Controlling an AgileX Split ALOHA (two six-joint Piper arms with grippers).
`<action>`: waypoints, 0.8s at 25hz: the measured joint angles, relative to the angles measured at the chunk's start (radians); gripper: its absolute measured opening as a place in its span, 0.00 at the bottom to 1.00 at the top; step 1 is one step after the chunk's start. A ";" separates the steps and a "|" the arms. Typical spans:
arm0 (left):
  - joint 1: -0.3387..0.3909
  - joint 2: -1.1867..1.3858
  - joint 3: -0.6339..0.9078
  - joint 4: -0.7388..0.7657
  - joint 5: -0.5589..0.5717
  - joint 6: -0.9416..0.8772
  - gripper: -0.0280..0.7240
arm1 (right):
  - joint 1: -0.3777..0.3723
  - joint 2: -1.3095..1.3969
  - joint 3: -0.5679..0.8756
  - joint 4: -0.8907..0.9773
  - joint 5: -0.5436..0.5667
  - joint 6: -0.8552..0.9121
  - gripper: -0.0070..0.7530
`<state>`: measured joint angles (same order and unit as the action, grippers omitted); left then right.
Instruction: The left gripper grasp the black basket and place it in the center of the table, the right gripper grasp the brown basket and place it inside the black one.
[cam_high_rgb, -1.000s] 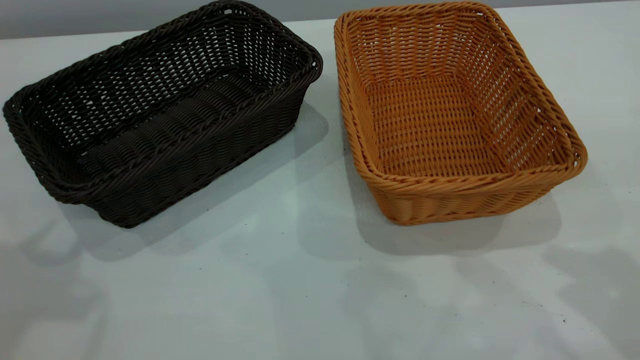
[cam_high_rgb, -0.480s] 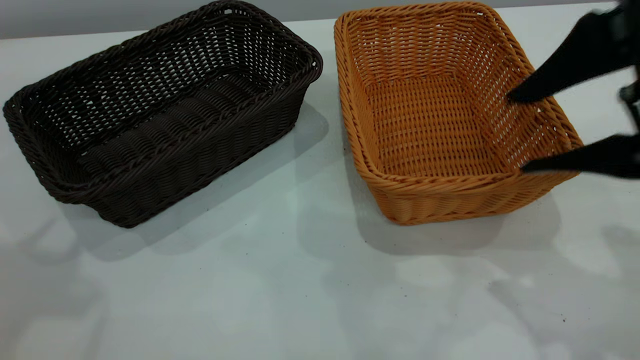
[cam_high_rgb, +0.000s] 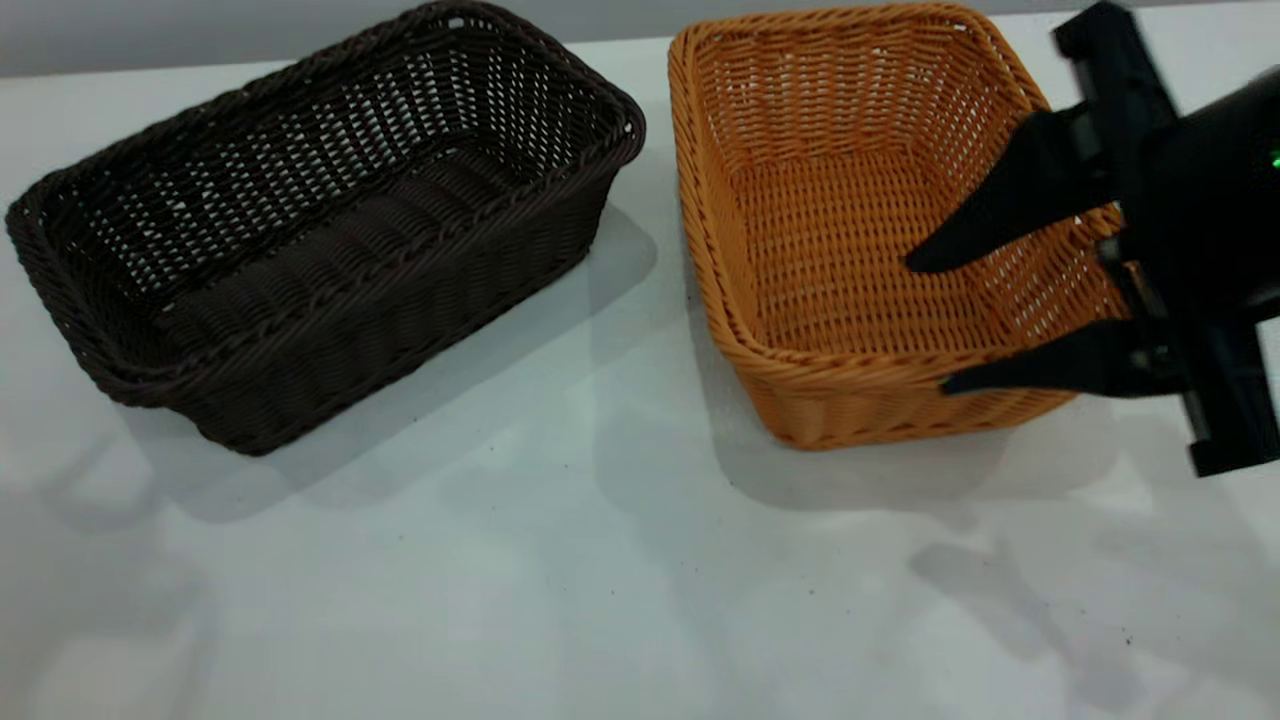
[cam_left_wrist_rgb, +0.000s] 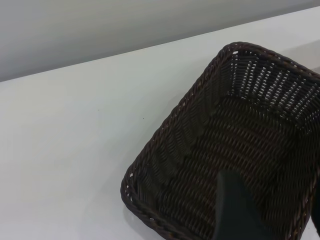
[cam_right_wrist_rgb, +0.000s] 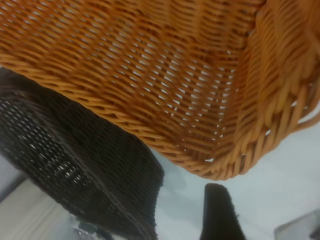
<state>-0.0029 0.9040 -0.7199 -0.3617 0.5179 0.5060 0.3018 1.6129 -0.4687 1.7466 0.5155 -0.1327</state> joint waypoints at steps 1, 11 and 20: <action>0.000 0.000 0.000 0.000 0.000 0.000 0.48 | 0.000 0.015 -0.008 0.000 0.001 -0.005 0.56; 0.000 0.000 0.000 0.001 0.001 0.000 0.48 | 0.000 0.121 -0.075 -0.001 0.000 -0.020 0.56; 0.000 0.000 0.000 0.002 0.003 0.000 0.48 | 0.000 0.180 -0.089 -0.001 0.000 -0.020 0.56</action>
<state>-0.0029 0.9040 -0.7199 -0.3599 0.5212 0.5060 0.3018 1.7925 -0.5573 1.7453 0.5156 -0.1527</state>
